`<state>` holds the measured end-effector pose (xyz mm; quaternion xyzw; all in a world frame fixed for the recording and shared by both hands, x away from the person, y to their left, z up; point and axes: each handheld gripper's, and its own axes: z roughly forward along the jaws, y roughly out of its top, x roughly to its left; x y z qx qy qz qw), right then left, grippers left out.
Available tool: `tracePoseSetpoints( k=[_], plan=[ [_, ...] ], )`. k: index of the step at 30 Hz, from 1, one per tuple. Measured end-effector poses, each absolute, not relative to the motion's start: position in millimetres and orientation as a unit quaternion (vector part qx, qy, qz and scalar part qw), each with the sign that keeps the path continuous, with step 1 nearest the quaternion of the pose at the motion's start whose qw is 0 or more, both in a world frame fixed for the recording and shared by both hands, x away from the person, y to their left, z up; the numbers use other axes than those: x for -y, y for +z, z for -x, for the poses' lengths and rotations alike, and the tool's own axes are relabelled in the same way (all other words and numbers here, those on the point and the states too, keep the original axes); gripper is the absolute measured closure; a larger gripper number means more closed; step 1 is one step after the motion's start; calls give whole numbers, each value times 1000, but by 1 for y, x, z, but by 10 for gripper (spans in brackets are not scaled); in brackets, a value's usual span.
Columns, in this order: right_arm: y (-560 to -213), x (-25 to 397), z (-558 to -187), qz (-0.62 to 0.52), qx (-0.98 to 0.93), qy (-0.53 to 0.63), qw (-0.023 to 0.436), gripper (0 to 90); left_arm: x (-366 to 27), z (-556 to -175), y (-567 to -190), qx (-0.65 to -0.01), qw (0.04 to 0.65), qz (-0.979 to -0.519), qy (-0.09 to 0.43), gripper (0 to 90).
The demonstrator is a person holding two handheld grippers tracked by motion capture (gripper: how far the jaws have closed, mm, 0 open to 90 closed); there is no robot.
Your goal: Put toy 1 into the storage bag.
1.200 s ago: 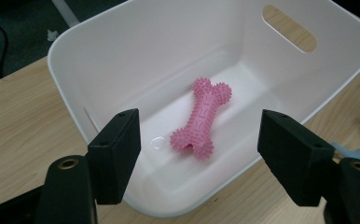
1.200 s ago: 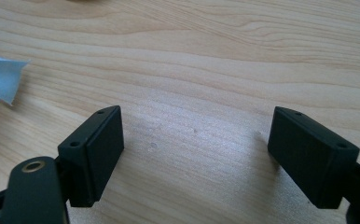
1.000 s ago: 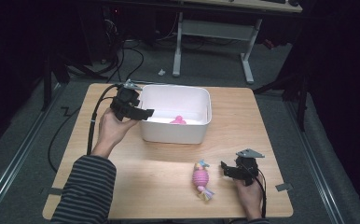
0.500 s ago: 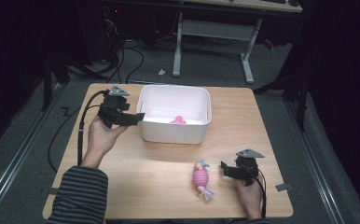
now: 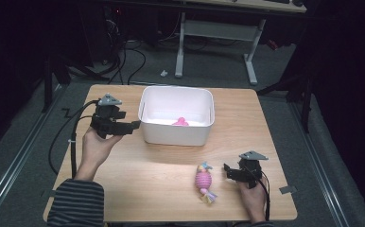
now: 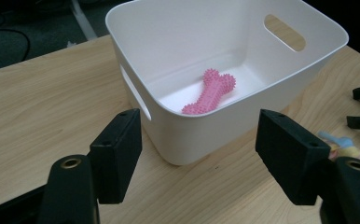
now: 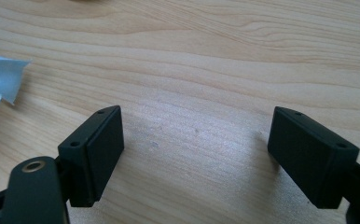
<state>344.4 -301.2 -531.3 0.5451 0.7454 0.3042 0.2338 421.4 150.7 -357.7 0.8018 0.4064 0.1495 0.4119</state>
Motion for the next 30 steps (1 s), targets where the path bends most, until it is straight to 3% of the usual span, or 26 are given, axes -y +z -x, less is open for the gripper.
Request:
tracePoseSetpoints(
  k=[30],
  plan=[
    [-531,301,-344,-544,-746,304,234,186,-167,-391,-395,-418,420,-793,143,321]
  ],
)
